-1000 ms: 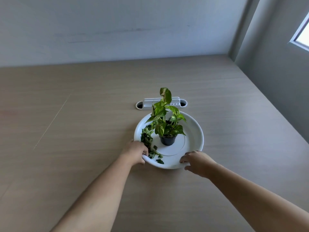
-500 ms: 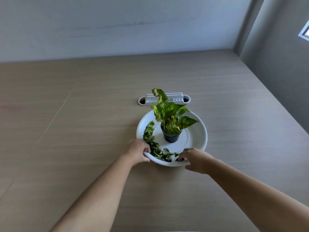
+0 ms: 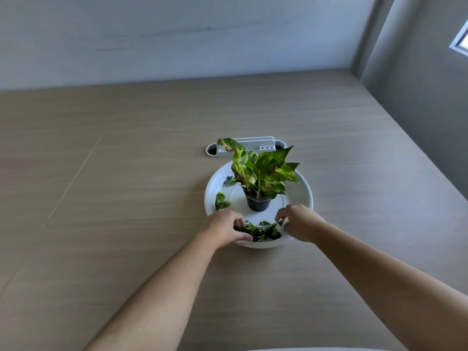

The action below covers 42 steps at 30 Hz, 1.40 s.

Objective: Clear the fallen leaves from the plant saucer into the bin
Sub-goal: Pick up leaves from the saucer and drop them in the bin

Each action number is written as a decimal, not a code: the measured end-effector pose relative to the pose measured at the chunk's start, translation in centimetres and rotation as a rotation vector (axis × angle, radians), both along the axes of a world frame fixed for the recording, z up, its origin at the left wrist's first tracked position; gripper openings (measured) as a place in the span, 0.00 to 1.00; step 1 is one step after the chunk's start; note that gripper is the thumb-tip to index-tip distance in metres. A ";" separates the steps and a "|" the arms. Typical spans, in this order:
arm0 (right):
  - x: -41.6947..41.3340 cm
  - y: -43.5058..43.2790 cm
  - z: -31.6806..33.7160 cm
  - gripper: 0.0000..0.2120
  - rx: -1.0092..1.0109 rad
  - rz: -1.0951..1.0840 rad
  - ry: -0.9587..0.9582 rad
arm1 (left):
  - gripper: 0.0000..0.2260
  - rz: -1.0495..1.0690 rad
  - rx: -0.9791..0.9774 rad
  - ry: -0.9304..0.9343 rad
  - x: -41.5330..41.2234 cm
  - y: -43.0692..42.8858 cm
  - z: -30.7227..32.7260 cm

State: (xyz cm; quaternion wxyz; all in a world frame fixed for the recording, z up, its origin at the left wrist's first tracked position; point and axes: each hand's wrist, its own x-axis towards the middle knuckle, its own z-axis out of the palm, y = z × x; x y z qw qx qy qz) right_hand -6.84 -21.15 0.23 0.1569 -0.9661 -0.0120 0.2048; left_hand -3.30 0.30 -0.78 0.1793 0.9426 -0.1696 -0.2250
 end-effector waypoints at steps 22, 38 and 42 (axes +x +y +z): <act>1.3 2.3 -1.6 0.09 0.222 -0.226 -0.087 | 0.03 0.171 -0.223 -0.059 1.2 -1.4 -1.0; -8.2 -9.7 3.3 0.11 0.305 -0.591 -0.277 | 0.03 0.062 -0.338 -0.036 -6.1 -12.5 3.0; -16.9 -18.1 4.3 0.08 0.269 -0.765 -0.289 | 0.02 -0.098 -0.377 -0.027 -11.1 -22.2 4.5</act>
